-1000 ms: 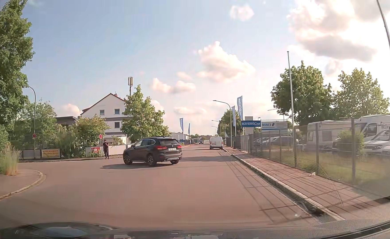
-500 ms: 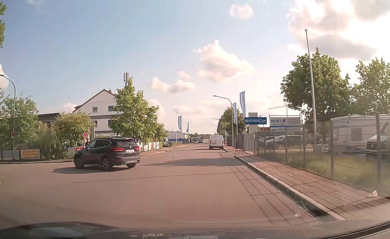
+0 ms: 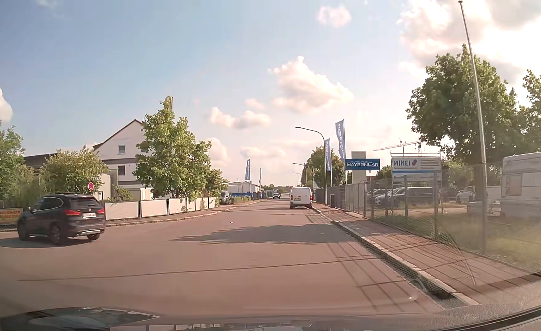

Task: Follow the waypoints while adhering to traffic rules and regulations

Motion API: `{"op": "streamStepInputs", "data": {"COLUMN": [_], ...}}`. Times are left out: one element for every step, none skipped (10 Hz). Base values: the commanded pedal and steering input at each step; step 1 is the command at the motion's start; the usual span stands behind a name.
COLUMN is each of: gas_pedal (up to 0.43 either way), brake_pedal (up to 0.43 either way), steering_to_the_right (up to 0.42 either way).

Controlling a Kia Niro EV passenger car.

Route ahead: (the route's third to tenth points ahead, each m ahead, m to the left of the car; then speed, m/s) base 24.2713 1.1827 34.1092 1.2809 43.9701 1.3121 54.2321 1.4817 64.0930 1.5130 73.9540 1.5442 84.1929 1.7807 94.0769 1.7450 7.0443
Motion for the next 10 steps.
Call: {"op": "streamStepInputs", "data": {"gas_pedal": [0.000,0.000,0.028,0.047,0.067,0.079,0.087,0.087,0.087,0.079], "brake_pedal": [0.012,0.012,0.012,0.012,0.012,0.012,0.012,0.018,0.018,0.012], "steering_to_the_right": [-0.001,-0.006,-0.016,-0.026,-0.036,-0.038,-0.037,-0.038,-0.039,-0.036]}}
